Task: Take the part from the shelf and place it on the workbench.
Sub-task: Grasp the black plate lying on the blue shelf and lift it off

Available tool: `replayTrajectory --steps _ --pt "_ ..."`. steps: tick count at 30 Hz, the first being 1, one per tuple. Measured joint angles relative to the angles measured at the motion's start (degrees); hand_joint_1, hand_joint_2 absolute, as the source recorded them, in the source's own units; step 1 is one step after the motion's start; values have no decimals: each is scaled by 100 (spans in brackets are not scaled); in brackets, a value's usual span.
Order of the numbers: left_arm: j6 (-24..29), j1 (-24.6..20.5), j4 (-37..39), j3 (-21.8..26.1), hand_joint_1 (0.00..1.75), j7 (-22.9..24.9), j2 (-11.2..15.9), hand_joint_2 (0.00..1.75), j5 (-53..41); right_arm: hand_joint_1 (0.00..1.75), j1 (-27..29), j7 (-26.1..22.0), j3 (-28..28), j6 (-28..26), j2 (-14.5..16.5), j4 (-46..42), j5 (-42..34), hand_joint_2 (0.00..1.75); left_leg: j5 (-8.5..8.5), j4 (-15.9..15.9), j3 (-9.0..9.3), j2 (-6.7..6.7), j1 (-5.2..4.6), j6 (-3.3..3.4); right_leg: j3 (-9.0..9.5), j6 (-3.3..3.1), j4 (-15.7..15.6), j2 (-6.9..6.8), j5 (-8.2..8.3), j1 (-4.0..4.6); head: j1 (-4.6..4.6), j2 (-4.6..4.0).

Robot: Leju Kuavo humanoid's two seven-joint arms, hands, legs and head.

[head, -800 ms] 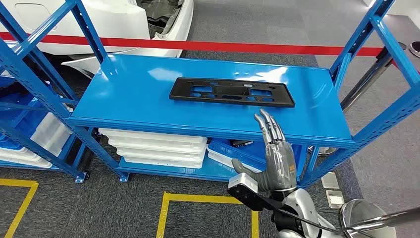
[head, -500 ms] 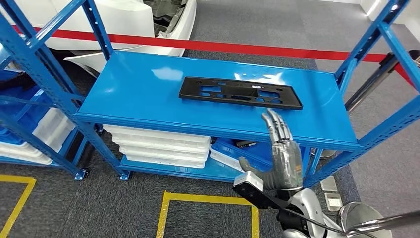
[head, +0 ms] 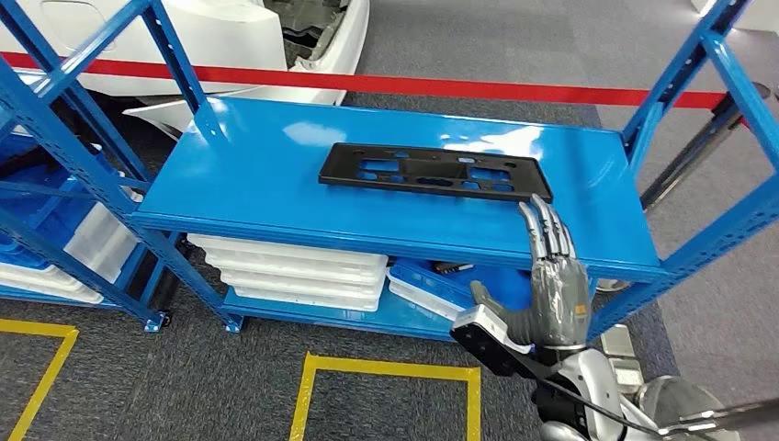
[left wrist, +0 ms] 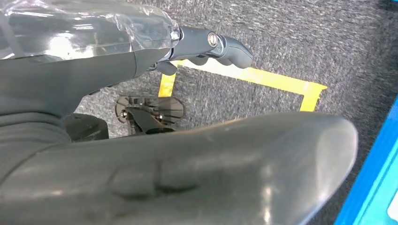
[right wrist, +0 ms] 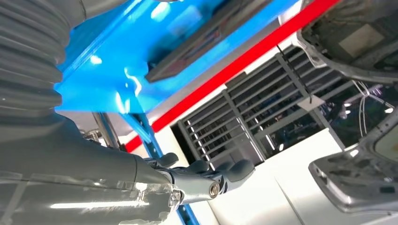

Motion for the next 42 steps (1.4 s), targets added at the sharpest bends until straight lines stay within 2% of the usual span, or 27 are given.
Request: replayTrajectory --steps 2,3,4,5,7,9,12,14,15,17,18,19,20,22,23,24,25,27,30,32,34,35,36,37,39,41,42 --pt "0 8 0 1 0 0 0 0 1 0 18 40 -22 0 -9 -4 23 175 -350 739 -325 -2 -22 13 0 -48 14 -16 -12 31 -67 0" --pt "0 15 0 1 0 1 1 0 1 0 31 70 -31 1 -9 -4 44 175 -434 1023 -454 -2 -30 20 0 -61 26 -18 -21 46 -85 0" --pt "0 19 0 1 0 1 1 0 1 0 43 106 -43 3 -11 -4 73 175 -404 1107 -494 -2 -36 30 2 -68 38 -18 -30 57 -95 0" --pt "0 20 0 1 0 2 2 0 1 0 55 150 -56 6 -16 -4 111 175 -273 981 -438 -2 -39 46 7 -69 53 -14 -42 64 -104 0" --pt "0 14 0 1 0 3 2 0 1 0 81 270 -95 27 -45 -4 210 175 103 289 -125 -3 -42 93 14 -46 107 -3 -84 72 -123 0" --pt "-1 8 0 1 0 10 2 0 -2 0 104 405 -151 95 -101 -5 322 175 278 -236 82 -5 -51 128 -16 -2 191 7 -133 91 -133 0" --pt "6 12 0 2 0 23 2 0 1 0 130 573 -237 294 -219 -7 448 175 291 -340 89 -5 -68 173 -45 60 222 11 -149 82 -126 0" --pt "16 4 0 4 0 26 1 0 6 0 135 638 -293 408 -305 -5 481 175 319 -379 98 4 -38 220 -95 121 365 9 -270 69 -96 0" --pt "19 1 0 4 0 26 1 0 8 0 134 656 -321 439 -345 -4 491 175 329 -396 103 10 -22 237 -189 161 591 8 -416 58 -68 0" --pt "20 3 0 5 0 27 1 0 8 0 141 676 -359 470 -399 1 500 175 332 -401 100 19 -17 249 -508 232 1305 6 -767 24 -9 0" --pt "20 5 0 5 0 27 1 0 9 0 149 680 -366 487 -416 5 500 175 331 -401 100 21 -17 250 -656 256 1617 6 -868 6 2 0" --pt "21 7 0 6 0 27 2 0 13 0 156 686 -371 515 -431 11 500 175 330 -400 102 22 -16 251 -730 272 1761 6 -864 -11 11 0" --pt "23 7 0 8 0 28 2 0 19 0 159 697 -380 557 -447 19 502 175 328 -400 107 20 -14 249 -699 278 1676 5 -745 -25 18 0" --pt "27 4 0 17 0 27 1 0 33 0 143 732 -406 680 -492 36 505 175 320 -404 124 11 -6 234 -369 273 937 5 -331 -45 40 0" --pt "28 3 0 24 0 27 1 0 38 0 127 752 -422 739 -513 47 501 175 318 -406 125 6 -11 214 -204 263 549 6 -178 -35 52 0" --pt "28 3 0 30 0 27 1 0 43 0 111 770 -439 787 -535 60 489 175 321 -411 121 2 -15 187 -93 246 280 11 -94 -23 63 0" --pt "28 5 0 34 0 28 1 0 46 0 99 787 -452 822 -556 74 471 175 330 -420 114 -1 -20 158 -56 229 166 17 -88 -5 66 0" --pt "27 10 0 39 0 28 0 0 51 0 89 810 -475 873 -600 107 420 175 351 -446 115 -3 -21 91 -65 170 139 26 -75 17 55 0" --pt "21 6 0 41 0 31 2 0 52 0 70 838 -513 909 -658 148 363 175 192 -263 71 -4 -27 18 -31 55 48 1 -23 -8 -3 0" --pt "18 9 0 42 0 35 2 0 54 0 62 859 -533 923 -679 176 327 175 -88 217 -136 -1 -35 16 -23 4 28 -13 -17 -4 -67 0" --pt "15 23 0 42 0 40 2 0 55 0 67 888 -546 936 -696 224 290 175 -367 889 -442 -1 -47 26 -22 -23 36 -22 -27 22 -106 0" --pt "14 31 0 42 0 42 2 0 56 0 71 905 -552 943 -707 250 273 175 -398 1085 -531 -1 -55 37 -20 -31 42 -24 -34 34 -116 0" --pt "14 35 0 42 0 44 2 0 56 0 74 922 -564 948 -721 274 259 175 -324 1077 -524 -1 -63 53 -14 -34 50 -21 -41 42 -123 0" --pt "13 36 0 42 0 46 2 0 56 0 77 944 -579 953 -738 295 243 175 -165 872 -424 -1 -71 74 -5 -33 58 -18 -51 46 -128 0" --pt "14 32 0 42 0 49 2 0 56 0 86 994 -619 976 -778 336 215 175 193 137 -88 -4 -84 128 3 -5 103 -10 -88 59 -141 0" --pt "14 31 0 42 0 56 2 0 56 0 101 1049 -647 1023 -833 377 200 175 318 -309 84 -10 -99 165 -33 37 166 -2 -120 74 -142 0" --pt "14 36 0 42 0 60 3 0 56 0 108 1078 -660 1054 -864 395 197 175 300 -346 85 -13 -112 176 -52 58 182 0 -123 75 -139 0"
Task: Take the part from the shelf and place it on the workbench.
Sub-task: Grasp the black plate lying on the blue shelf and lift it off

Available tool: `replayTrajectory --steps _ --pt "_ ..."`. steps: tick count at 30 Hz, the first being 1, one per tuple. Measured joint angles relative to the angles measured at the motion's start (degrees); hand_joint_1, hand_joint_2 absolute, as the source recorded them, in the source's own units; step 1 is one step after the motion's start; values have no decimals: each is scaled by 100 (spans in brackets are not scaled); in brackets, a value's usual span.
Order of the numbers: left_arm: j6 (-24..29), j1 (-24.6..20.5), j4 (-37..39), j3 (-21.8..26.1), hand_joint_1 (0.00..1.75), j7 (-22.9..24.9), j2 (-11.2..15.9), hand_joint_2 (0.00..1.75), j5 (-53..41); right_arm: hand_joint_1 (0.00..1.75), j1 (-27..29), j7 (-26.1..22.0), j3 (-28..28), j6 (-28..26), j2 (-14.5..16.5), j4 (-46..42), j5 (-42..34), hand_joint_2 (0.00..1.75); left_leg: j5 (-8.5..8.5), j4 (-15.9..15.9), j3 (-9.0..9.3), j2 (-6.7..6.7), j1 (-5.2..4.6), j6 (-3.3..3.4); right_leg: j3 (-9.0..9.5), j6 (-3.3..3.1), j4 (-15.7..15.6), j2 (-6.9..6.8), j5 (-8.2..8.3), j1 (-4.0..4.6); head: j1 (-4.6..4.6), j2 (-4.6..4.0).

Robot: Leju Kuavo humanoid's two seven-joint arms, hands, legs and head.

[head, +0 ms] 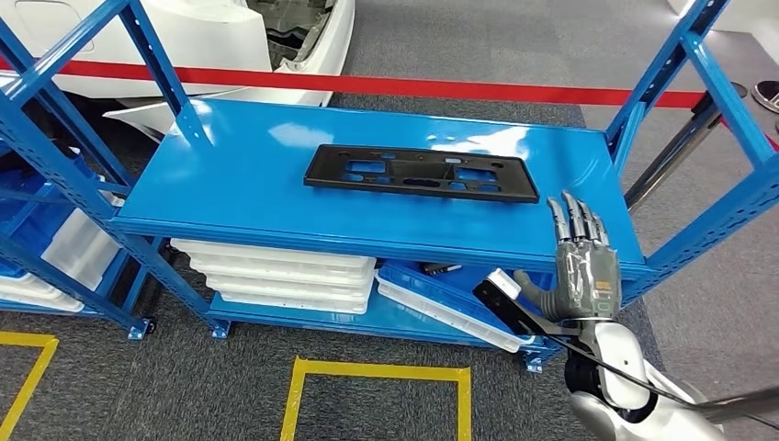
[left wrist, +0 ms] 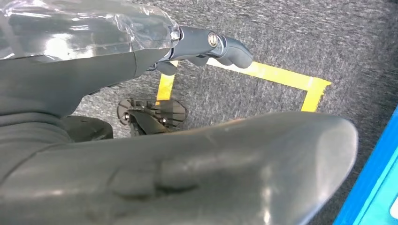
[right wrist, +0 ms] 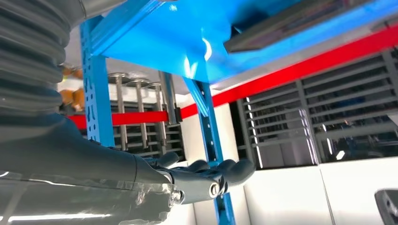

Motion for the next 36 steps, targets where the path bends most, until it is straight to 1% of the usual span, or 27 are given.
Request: replayTrajectory --steps 2,3,4,5,7,8,9,10,11,13,14,16,18,19,20,22,23,24,25,27,28,29,30,33,34,35,36 --pt "2 5 0 0 0 5 1 0 2 0 12 55 -38 69 -70 27 -8 175 15 -36 2 1 4 37 -7 44 18 2 -18 -18 8 0" --pt "3 0 0 0 0 5 2 0 2 0 14 76 -63 100 -107 39 -13 175 24 -54 11 4 21 60 -25 75 83 1 -72 -23 21 0" --pt "3 -9 0 0 0 5 2 0 2 0 15 91 -87 129 -144 51 -21 175 32 -72 20 9 40 79 -89 110 243 1 -178 -28 46 0" --pt "3 -15 0 0 0 5 2 0 1 0 19 101 -105 154 -175 67 -31 175 36 -79 26 14 49 92 -204 146 505 -2 -330 -39 76 0" --pt "2 -16 0 0 0 7 2 0 1 0 39 111 -127 191 -220 111 -55 175 32 -80 27 19 50 104 -564 205 1233 -2 -639 -65 121 0" --pt "1 -14 0 0 0 8 3 0 1 0 53 114 -130 203 -234 138 -70 175 28 -80 30 20 49 108 -694 221 1472 -2 -680 -76 129 0" --pt "1 -13 0 0 0 9 3 0 2 0 64 116 -132 211 -247 163 -84 175 23 -80 36 19 49 109 -745 226 1535 -2 -622 -84 135 0" --pt "2 -14 0 0 0 10 3 0 2 0 69 117 -136 217 -263 186 -96 175 17 -79 47 16 49 109 -674 220 1343 -2 -447 -89 143 0" --pt "2 -16 0 0 0 11 2 0 2 0 69 118 -143 222 -284 203 -103 175 7 -80 64 13 50 105 -513 203 966 -3 -208 -90 153 0" --pt "3 -22 0 0 0 13 0 0 1 0 64 120 -164 233 -325 233 -111 175 -8 -87 82 5 43 80 -193 159 241 -1 88 -68 168 0" --pt "3 -23 0 0 0 15 -1 0 1 0 64 121 -174 239 -343 247 -114 175 -9 -93 81 3 39 58 -114 136 43 3 136 -50 172 0" --pt "2 -24 0 0 0 25 -1 0 1 0 68 122 -187 246 -370 274 -118 175 -1 -114 78 3 36 1 -102 94 -46 14 124 -15 166 0" --pt "1 -28 0 0 0 32 -1 0 1 0 70 122 -204 247 -402 293 -120 175 -54 -76 89 5 31 -62 -71 34 -108 13 143 -45 146 0" --pt "1 -31 0 0 0 34 -1 0 2 0 67 123 -211 249 -414 302 -121 175 -149 55 49 5 27 -89 -46 2 -145 6 156 -59 121 0" --pt "1 -32 0 0 0 35 -1 0 4 0 64 123 -215 252 -423 310 -127 175 -303 307 -51 4 23 -106 -24 -29 -173 -4 164 -72 91 0" --pt "2 -22 0 0 0 36 -1 0 12 0 59 125 -213 274 -429 338 -148 175 -648 1035 -390 3 23 -122 -14 -67 -165 -18 151 -59 38 0" --pt "3 -15 0 0 0 36 -1 0 17 0 59 126 -211 291 -429 355 -164 175 -740 1333 -540 3 23 -126 -13 -80 -155 -21 141 -55 28 0" --pt "4 -9 0 0 0 36 -1 0 25 0 56 127 -210 309 -429 372 -179 175 -730 1464 -612 4 24 -127 -10 -87 -145 -21 130 -53 21 0" --pt "7 -7 0 0 0 36 0 0 31 0 52 127 -209 329 -429 389 -192 175 -607 1372 -581 4 26 -124 -2 -86 -133 -18 117 -54 15 0" --pt "9 -10 0 0 0 36 1 0 41 0 33 128 -208 362 -429 422 -208 175 -202 695 -293 4 34 -104 18 -59 -91 -10 71 -61 4 0" --pt "10 -13 0 0 0 36 2 0 44 0 16 128 -207 379 -431 439 -211 175 -61 343 -148 2 37 -87 12 -32 -43 -3 39 -51 -4 0" --pt "10 -13 0 0 0 36 2 0 46 0 -3 128 -207 391 -433 453 -213 175 9 122 -63 0 33 -68 -1 -5 -5 2 16 -46 -3 0" --pt "11 -10 0 0 0 36 2 0 48 0 -21 128 -206 402 -437 466 -215 175 10 32 -37 -3 23 -47 -17 20 22 6 2 -41 -3 0" --pt "17 -6 0 0 0 34 2 0 49 0 -63 128 -205 428 -457 504 -219 175 20 -6 -33 -2 24 29 -28 84 59 7 -30 -53 10 0" --pt "18 -13 0 0 0 34 2 0 47 0 -81 128 -205 435 -469 516 -219 175 31 -28 -23 2 39 56 -60 112 151 5 -101 -58 28 0" --pt "19 -22 0 0 0 34 2 0 43 0 -105 128 -204 442 -480 531 -220 175 41 -48 -13 8 54 77 -151 145 366 3 -233 -65 53 0" --pt "17 -28 0 0 0 34 2 0 37 0 -123 128 -201 450 -488 547 -220 175 44 -54 -5 13 55 90 -293 178 683 0 -401 -75 79 0"
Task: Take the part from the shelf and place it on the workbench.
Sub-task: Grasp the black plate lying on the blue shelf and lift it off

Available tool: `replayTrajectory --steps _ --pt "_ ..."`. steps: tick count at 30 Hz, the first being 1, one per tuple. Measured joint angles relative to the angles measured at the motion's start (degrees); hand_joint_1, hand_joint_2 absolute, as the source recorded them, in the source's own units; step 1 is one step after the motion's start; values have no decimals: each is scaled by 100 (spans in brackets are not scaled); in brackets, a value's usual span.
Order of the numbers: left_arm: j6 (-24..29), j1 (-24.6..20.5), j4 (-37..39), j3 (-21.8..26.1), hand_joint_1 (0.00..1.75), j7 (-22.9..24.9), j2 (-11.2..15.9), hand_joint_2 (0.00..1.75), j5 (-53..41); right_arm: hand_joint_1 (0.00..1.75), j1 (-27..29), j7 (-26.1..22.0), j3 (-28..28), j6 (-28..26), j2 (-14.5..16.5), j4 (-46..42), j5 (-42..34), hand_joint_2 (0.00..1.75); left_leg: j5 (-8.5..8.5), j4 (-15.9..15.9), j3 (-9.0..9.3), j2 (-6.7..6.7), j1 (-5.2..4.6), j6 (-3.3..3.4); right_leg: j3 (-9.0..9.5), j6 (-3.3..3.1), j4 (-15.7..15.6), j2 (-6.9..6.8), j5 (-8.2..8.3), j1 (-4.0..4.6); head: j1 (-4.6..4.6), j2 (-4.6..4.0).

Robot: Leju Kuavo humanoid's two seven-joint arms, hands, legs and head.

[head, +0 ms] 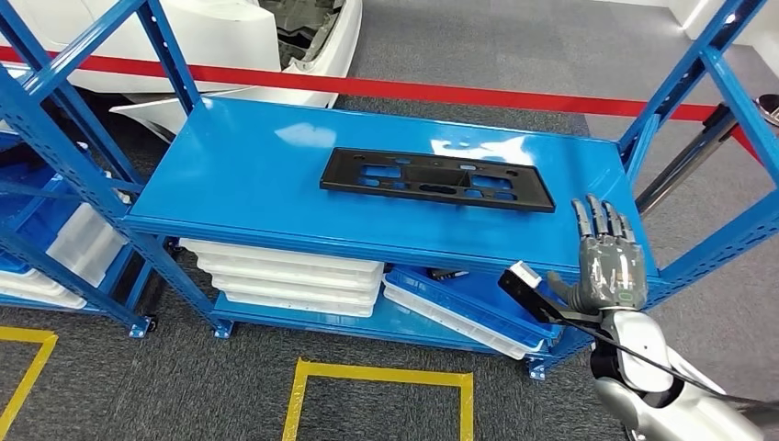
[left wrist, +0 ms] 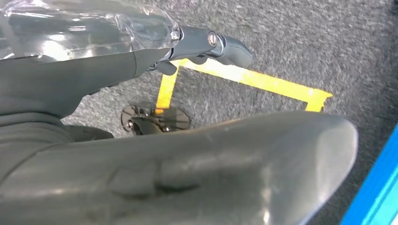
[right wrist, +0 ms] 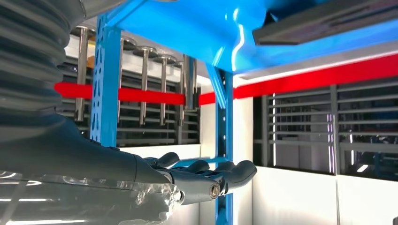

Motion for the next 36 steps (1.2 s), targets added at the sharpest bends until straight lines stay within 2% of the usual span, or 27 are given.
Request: replayTrajectory --steps 2,3,4,5,6,7,8,10,12,14,15,17,18,19,20,22,23,24,25,28,29,30,32,33,34,35,36 --pt "-2 -1 0 0 0 2 0 0 -13 0 -20 -1 23 13 -4 39 -3 175 -4 -1 1 5 -1 11 -344 45 699 -1 -273 -17 37 0" --pt "-3 -1 0 0 0 5 0 0 -19 0 -19 -1 39 17 -4 56 -4 175 -7 -1 4 5 -2 14 -436 52 861 -1 -276 -23 43 0" --pt "-3 -3 0 0 0 9 0 0 -25 0 -20 -2 55 19 -5 70 -5 175 -12 -1 11 3 -3 15 -430 48 810 -1 -167 -26 50 0" --pt "-2 -5 0 0 0 13 -1 0 -31 0 -27 -3 65 19 -6 81 -6 175 -20 -1 23 0 -2 13 -318 37 533 -2 39 -27 58 0" --pt "-2 -7 0 0 0 16 -2 0 -36 0 -39 -4 72 19 -11 89 -5 175 -32 -3 37 -4 -2 6 -144 21 119 -3 256 -27 69 0" --pt "-3 -12 0 0 0 17 -3 0 -40 0 -52 -5 76 18 -16 96 -5 175 -41 -7 48 -7 -9 -7 24 4 -257 -4 408 -14 75 0" --pt "-3 -18 0 0 0 17 -4 0 -42 0 -66 -6 80 16 -23 101 -4 175 -45 -13 51 -10 -15 -27 143 -18 -539 -1 493 1 82 0" --pt "-3 -27 0 0 0 17 -4 0 -48 0 -82 -8 86 13 -32 113 -5 175 -39 -36 50 -11 -22 -79 203 -57 -697 11 485 37 77 0" --pt "-3 -35 -1 0 0 17 -4 0 -52 0 -84 -9 88 12 -40 122 -4 175 -58 -42 81 -12 -21 -147 234 -113 -759 12 502 29 65 0" --pt "-3 -48 -2 0 0 17 -4 0 -55 0 -95 -10 90 11 -50 127 -1 175 -214 198 15 -14 -32 -200 303 -178 -839 0 519 4 14 0" --pt "-3 -49 -1 0 0 17 -4 0 -54 0 -102 -11 97 12 -52 131 -1 175 -360 490 -115 -14 -34 -211 329 -210 -856 -9 516 -1 -18 0" --pt "-9 -41 0 0 0 19 -4 0 -51 0 -112 -11 125 13 -52 146 -3 175 -636 1219 -507 -12 -37 -216 349 -266 -847 -15 477 17 -67 0" --pt "-13 -33 0 0 0 20 -4 0 -49 0 -112 -12 138 13 -52 154 -4 175 -671 1458 -654 -12 -38 -213 363 -280 -837 -14 452 25 -75 0" --pt "-16 -27 0 0 0 22 -4 0 -48 0 -112 -13 146 13 -52 162 -5 175 -594 1491 -704 -11 -38 -205 387 -285 -828 -11 423 30 -82 0" --pt "-19 -24 0 0 0 24 -4 0 -46 0 -112 -14 149 13 -52 169 -6 175 -425 1318 -650 -11 -37 -191 423 -278 -820 -6 391 32 -85 0" --pt "-20 -25 0 0 0 26 -4 0 -44 0 -114 -16 156 13 -50 186 -7 175 -27 641 -362 -15 -39 -144 507 -243 -799 2 307 37 -99 0" --pt "-22 -29 -1 0 0 26 -4 0 -42 0 -121 -17 163 13 -50 194 -10 175 66 346 -238 -18 -40 -118 530 -217 -778 7 264 48 -106 0" --pt "-23 -29 -1 0 0 27 -4 0 -40 0 -131 -19 171 13 -50 201 -15 175 96 163 -163 -22 -49 -95 541 -189 -765 10 235 53 -108 0" --pt "-25 -29 -1 0 0 27 -3 0 -38 0 -142 -21 177 12 -50 208 -21 175 58 93 -139 -25 -59 -72 544 -161 -751 14 221 56 -110 0" --pt "-26 -26 0 0 0 26 -3 0 -34 0 -166 -27 184 7 -52 226 -46 175 22 4 -58 -28 -43 -5 548 -81 -667 14 185 41 -97 0" --pt "-26 -30 0 0 0 25 -4 0 -33 0 -181 -28 184 4 -54 232 -55 175 13 -24 -8 -28 -25 18 477 -49 -505 11 118 36 -76 0" --pt "-26 -34 -1 0 0 24 -5 0 -33 0 -195 -29 185 1 -55 237 -65 175 1 -46 38 -27 -12 37 332 -15 -233 8 13 28 -53 0" --pt "-28 -37 -2 0 0 23 -5 0 -32 0 -208 -30 201 -4 -54 252 -79 175 -46 -60 102 -25 -9 60 -137 46 497 6 -230 4 -11 0" --pt "-29 -34 -2 0 0 23 -5 0 -31 0 -200 -31 214 -5 -53 262 -83 175 -75 -59 135 -26 -11 62 -344 63 750 6 -270 -7 -3 0" --pt "-30 -30 -1 0 0 23 -5 0 -27 0 -193 -32 227 -5 -52 273 -84 175 -110 -59 180 -28 -11 59 -470 68 823 5 -198 -15 3 0" --pt "-21 -26 -1 0 0 23 -5 0 -23 0 -191 -32 235 -7 -52 284 -85 175 -148 -59 236 -31 -11 53 -484 61 672 5 -4 -19 10 0" --pt "3 -26 -1 0 0 24 -6 0 -20 0 -193 -33 238 -10 -52 290 -86 175 -191 -60 303 -35 -10 44 -412 44 345 5 282 -19 18 0"
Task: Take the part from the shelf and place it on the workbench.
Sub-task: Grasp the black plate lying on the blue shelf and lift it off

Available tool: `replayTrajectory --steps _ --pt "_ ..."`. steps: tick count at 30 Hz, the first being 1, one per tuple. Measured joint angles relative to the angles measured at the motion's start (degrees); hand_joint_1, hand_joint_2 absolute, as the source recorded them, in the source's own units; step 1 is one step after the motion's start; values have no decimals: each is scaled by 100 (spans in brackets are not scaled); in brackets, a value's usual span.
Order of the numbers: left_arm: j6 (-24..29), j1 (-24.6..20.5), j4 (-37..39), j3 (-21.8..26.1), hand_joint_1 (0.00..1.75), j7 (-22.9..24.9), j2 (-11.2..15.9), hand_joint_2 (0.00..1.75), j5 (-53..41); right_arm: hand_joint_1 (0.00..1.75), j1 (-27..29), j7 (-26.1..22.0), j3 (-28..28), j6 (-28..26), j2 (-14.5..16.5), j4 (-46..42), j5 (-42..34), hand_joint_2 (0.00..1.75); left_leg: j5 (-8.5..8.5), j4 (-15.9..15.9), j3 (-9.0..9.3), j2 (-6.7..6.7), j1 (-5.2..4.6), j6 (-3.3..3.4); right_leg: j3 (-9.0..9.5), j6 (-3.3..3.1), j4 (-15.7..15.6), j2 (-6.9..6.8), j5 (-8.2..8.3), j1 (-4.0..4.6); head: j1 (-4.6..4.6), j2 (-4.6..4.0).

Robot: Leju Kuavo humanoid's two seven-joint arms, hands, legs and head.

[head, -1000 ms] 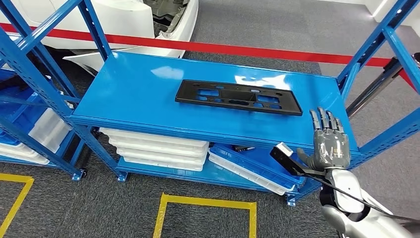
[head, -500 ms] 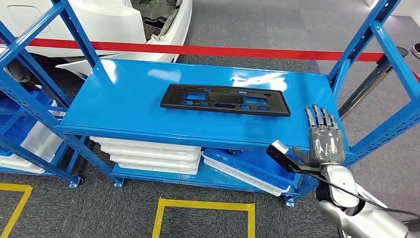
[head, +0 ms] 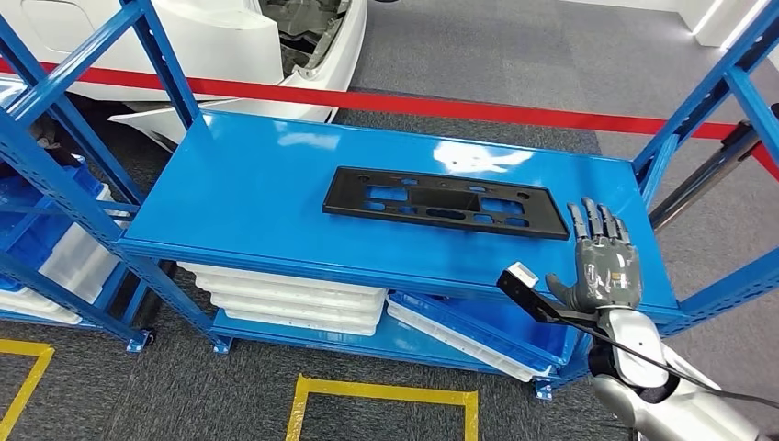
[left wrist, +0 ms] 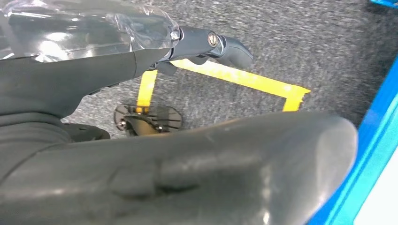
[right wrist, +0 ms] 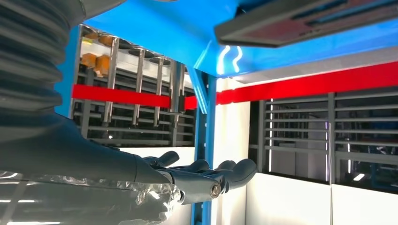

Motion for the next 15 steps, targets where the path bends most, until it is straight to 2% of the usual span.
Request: replayTrajectory --steps 1,2,3,6,8,10,12,13,14,15 --pt "42 -2 0 0 0 2 -2 0 3 0 -3 0 1 -7 1 5 -2 175 -45 -13 61 -3 2 -14 105 -19 -355 1 254 4 5 0" --pt "93 -9 0 0 0 3 -3 0 5 0 -3 0 3 -14 3 11 -6 175 -78 -22 109 -6 4 -29 178 -39 -630 0 408 17 0 0" --pt "139 -16 0 0 0 6 -4 0 8 0 -3 0 7 -22 7 17 -10 175 -99 -32 138 -8 4 -43 216 -60 -799 -2 460 35 -4 0" --pt "264 -15 1 0 0 35 -15 0 24 0 4 -28 19 -67 2 30 -87 175 -122 -40 171 -7 -10 -127 230 -184 -937 3 452 87 15 0" --pt "358 -14 1 0 0 72 -26 0 44 0 8 -114 20 -151 2 33 -290 175 -173 21 218 -2 -28 -181 326 -254 -1022 5 471 60 7 0" --pt "417 -34 1 0 0 93 -27 0 68 0 -3 -251 22 -273 13 33 -582 175 -394 383 91 0 -37 -214 427 -306 -1084 -5 451 33 -41 0" --pt "446 -39 1 0 0 98 -27 0 85 0 -5 -346 31 -346 33 33 -779 87 -731 1071 -283 1 -36 -236 463 -349 -1086 -13 419 48 -80 0" --pt "454 -31 1 0 0 99 -27 0 91 0 -1 -371 36 -356 44 33 -831 44 -833 1362 -473 2 -35 -244 471 -362 -1080 -12 401 55 -86 0" --pt "461 -23 1 0 0 101 -27 0 95 0 3 -401 40 -367 55 33 -902 0 -829 1497 -597 2 -35 -243 484 -366 -1073 -9 382 60 -89 0" --pt "468 -15 1 0 0 103 -27 0 99 0 4 -448 41 -385 66 33 -1009 0 -702 1425 -625 2 -35 -235 503 -364 -1064 -4 361 62 -93 0"
